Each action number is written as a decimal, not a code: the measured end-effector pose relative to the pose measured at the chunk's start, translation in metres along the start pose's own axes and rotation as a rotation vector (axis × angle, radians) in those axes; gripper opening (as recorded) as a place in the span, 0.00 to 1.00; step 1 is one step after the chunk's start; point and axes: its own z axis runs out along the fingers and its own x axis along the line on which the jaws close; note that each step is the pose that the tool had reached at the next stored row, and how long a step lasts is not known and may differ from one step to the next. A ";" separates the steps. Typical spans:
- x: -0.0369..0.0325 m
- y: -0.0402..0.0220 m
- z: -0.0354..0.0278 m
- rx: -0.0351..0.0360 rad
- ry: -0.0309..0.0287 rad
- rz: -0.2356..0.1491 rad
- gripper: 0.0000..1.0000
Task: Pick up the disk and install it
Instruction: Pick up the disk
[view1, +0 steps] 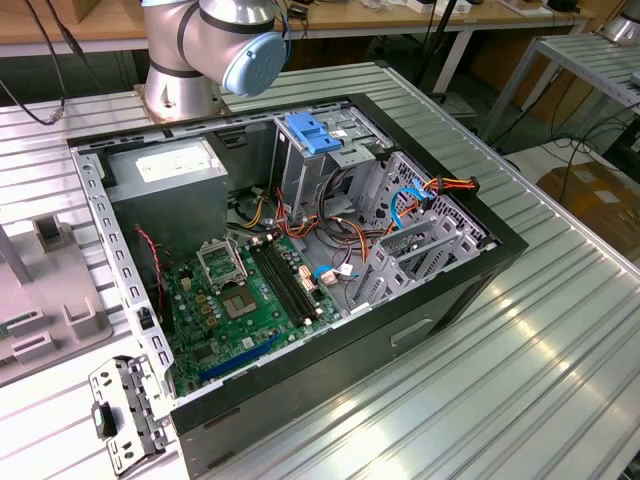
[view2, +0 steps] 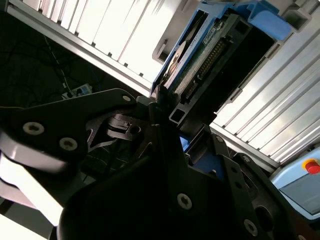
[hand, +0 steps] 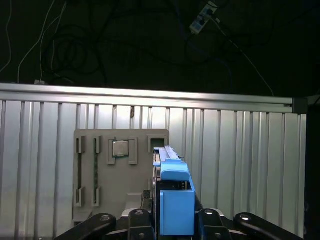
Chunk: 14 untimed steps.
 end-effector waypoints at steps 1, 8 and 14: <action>0.0000 0.0000 -0.0007 -0.0001 0.0000 0.000 0.37; -0.0005 0.0003 -0.0077 -0.0001 0.0000 0.000 0.37; -0.0010 0.0006 -0.0143 0.0001 0.0000 0.000 0.37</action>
